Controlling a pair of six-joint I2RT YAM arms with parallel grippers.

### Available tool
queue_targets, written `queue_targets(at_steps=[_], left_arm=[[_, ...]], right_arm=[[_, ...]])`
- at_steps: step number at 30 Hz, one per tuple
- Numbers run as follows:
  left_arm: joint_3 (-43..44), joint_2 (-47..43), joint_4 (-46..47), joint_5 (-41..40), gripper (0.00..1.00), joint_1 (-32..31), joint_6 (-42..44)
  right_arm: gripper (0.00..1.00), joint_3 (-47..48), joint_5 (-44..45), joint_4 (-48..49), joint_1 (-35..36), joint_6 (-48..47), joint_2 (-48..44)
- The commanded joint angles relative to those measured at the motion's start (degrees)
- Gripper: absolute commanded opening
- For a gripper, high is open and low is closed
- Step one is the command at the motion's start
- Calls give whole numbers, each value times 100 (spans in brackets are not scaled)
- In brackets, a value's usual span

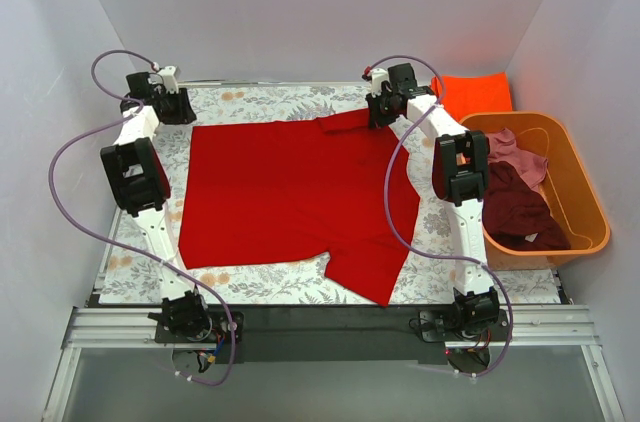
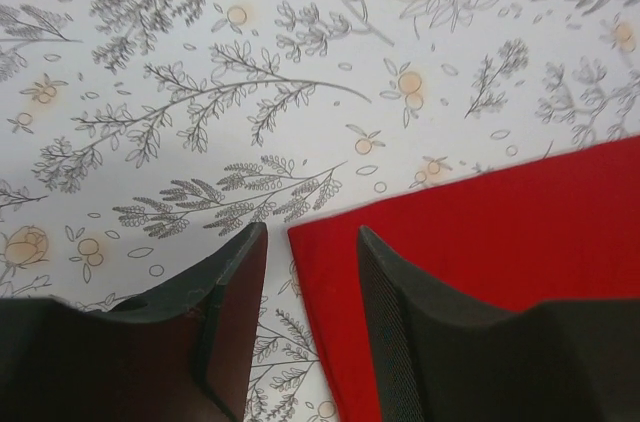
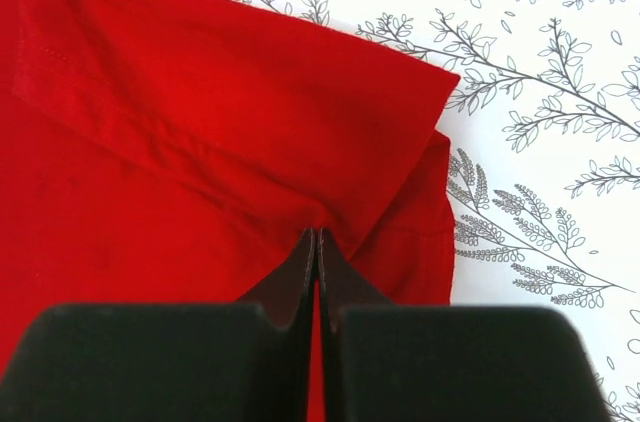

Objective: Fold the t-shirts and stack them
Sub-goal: Fold the tshirt

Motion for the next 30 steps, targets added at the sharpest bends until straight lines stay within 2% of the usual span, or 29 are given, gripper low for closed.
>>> queue_targets(at_steps=[1, 6, 21, 25, 30], left_arm=[[213, 147, -235, 307, 40, 31, 527], [204, 305, -305, 939, 39, 49, 791], [714, 921, -112, 931, 39, 67, 1204], [600, 842, -332, 1080, 31, 67, 1398], [529, 789, -551, 1213, 29, 67, 1442]], right_arm=[[1, -77, -232, 241, -35, -42, -510], [1, -103, -285, 250, -53, -33, -572], [1, -103, -408, 268, -62, -69, -651], [1, -103, -452, 268, -70, -51, -704], [1, -85, -522, 276, -70, -42, -756]])
